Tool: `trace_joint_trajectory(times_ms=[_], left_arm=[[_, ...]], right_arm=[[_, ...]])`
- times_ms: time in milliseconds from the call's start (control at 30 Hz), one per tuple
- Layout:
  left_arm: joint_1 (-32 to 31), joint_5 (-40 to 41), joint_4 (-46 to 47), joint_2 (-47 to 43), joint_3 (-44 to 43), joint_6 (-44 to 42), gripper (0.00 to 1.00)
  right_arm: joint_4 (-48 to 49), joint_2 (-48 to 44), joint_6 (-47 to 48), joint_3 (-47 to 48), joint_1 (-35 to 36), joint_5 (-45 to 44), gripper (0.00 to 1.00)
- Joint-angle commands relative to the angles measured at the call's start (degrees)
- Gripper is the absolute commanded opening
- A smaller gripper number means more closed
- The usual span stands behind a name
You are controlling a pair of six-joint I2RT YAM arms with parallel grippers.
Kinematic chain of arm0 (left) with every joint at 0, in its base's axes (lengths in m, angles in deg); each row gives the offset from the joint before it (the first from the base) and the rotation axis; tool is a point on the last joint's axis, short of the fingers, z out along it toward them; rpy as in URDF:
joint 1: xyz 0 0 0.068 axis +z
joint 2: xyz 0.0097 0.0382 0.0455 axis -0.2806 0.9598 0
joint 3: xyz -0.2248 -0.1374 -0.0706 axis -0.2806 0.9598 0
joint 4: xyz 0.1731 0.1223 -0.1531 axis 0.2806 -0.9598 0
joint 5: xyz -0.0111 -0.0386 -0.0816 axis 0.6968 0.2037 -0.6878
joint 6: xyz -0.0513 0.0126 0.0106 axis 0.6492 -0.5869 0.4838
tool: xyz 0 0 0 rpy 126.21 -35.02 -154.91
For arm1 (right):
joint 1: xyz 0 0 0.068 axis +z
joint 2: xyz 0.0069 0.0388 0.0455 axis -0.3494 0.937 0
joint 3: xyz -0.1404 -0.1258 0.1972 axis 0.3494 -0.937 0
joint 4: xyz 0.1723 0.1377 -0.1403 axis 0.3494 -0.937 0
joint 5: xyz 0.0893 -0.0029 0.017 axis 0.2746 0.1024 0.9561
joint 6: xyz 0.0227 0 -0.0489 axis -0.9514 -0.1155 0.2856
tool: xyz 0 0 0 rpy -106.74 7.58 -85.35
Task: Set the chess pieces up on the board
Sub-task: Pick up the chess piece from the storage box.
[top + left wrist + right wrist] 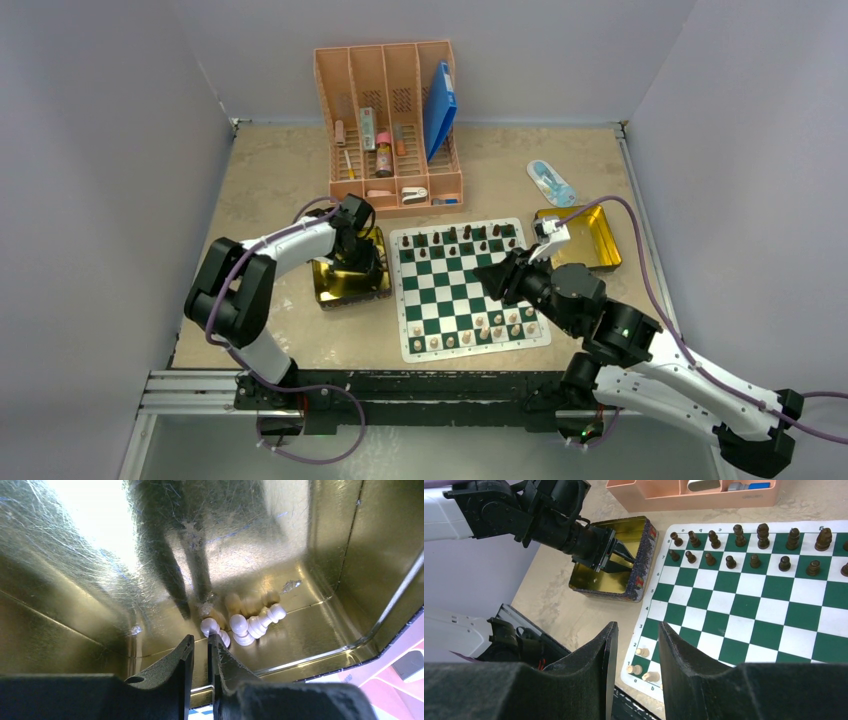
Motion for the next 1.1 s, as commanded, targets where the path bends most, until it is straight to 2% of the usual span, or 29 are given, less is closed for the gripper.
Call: trace_joint_trajectory(times_ms=[0,333,600,1067], left_arm=[[0.16,3.47,-4.27,-1.77,-0.39,1.82,0.14],[0.26,7.59,-6.69,-3.75,-0.20,2.94,0.14],[0.27,8.34,-6.93,-4.56,-0.70,1.93,0.26],[0.25,5.45,-6.37,-1.30,-1.33,-0.95,0.35]], right_arm=[[1.24,-0.35,0.03,0.40,0.38,0.18,0.37],[1.17,-0.32,-0.08,0.40,0.42,0.11,0.38],[1.18,-0.13,-0.18,0.38,0.42,-0.07,0.38],[1.62,0.23,0.04,0.06,0.51,-0.08,0.38]])
